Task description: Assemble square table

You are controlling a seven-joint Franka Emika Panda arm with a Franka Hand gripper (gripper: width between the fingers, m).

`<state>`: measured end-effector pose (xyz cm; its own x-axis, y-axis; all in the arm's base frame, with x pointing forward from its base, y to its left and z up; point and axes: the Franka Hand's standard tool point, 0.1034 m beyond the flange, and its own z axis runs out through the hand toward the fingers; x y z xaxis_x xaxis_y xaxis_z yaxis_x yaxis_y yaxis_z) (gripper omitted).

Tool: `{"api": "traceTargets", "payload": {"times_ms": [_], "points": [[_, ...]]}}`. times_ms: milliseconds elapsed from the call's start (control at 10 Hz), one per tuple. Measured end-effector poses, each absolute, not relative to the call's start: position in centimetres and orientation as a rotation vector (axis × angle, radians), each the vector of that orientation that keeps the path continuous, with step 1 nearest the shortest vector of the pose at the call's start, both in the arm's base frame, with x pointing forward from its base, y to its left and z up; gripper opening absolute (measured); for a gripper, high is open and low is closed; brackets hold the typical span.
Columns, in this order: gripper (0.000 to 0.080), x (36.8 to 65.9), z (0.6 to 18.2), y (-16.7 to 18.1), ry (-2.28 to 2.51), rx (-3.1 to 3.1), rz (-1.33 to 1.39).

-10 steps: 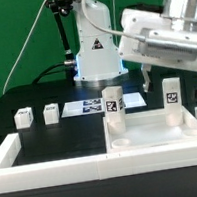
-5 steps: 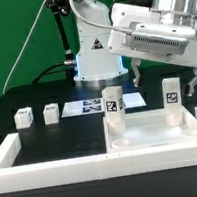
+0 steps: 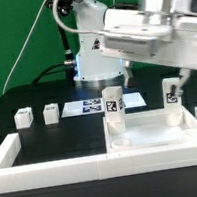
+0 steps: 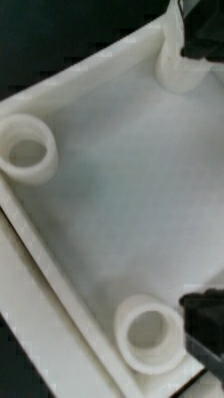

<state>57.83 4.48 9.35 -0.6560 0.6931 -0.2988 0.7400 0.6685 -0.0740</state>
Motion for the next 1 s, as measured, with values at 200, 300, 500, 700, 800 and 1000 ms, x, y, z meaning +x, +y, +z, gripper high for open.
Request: {"api": "traceTargets", "payload": {"times_ms": [200,300,500,700,800,1000], "points": [[0.0649,57.5,9.1,3.0,2.47,1.44,-0.257],[0.0649,57.5,9.3,2.0,2.436,1.49,-0.261],[0.0649,57.4,9.2,1.7,2.333,1.644,-0.238],[0.0649,57.4,9.2,1.8,2.253,1.747,-0.217],[0.0649,57.4,9.1,1.9,2.176,1.845,-0.197],[0.0649,57.3,9.1,2.0,2.042,1.996,-0.165]]}}
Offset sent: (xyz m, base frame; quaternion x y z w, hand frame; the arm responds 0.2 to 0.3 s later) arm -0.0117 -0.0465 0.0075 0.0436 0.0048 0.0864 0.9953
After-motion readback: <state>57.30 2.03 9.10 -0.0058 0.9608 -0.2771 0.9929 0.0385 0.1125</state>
